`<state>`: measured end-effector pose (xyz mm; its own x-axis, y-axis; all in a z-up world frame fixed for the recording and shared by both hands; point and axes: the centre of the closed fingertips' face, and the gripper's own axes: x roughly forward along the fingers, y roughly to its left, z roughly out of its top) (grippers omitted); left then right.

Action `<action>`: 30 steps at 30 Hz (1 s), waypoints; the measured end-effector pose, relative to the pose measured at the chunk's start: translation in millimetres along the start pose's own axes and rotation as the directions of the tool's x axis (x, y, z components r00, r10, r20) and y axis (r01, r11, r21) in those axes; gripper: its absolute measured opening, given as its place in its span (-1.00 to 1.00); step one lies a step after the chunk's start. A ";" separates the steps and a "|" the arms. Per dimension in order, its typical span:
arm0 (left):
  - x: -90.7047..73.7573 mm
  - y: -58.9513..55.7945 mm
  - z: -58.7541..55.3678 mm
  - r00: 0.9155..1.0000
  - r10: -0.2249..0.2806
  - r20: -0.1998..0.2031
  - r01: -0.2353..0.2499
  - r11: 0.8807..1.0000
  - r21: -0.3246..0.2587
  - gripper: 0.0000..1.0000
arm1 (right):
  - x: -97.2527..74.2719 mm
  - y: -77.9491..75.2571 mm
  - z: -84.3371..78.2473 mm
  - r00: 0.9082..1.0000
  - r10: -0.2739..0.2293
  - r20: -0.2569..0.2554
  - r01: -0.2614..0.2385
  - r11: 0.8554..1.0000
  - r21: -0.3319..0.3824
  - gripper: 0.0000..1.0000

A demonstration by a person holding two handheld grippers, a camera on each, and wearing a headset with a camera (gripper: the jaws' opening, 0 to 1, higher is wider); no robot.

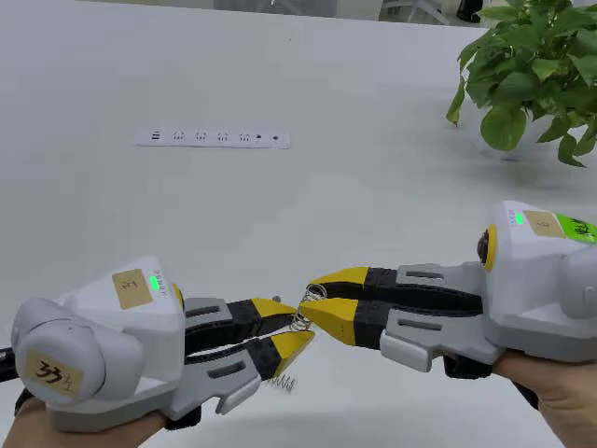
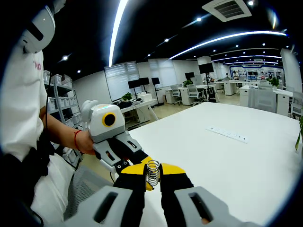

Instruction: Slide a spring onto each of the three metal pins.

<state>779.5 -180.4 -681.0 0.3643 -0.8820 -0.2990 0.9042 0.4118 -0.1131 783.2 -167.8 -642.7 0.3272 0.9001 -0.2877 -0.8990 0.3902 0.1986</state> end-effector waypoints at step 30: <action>-0.3 -6.3 -7.1 1.000 -0.022 -0.021 0.023 0.999 0.046 -0.80 | 2.5 14.8 -14.1 0.807 0.196 -0.557 -0.439 0.830 -0.344 -0.46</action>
<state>772.1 -181.1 -686.9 0.3395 -0.8859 -0.3162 0.9217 0.3804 -0.0763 766.6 -162.5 -653.7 -0.0741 0.6953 -0.7149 -0.9899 -0.1379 -0.0316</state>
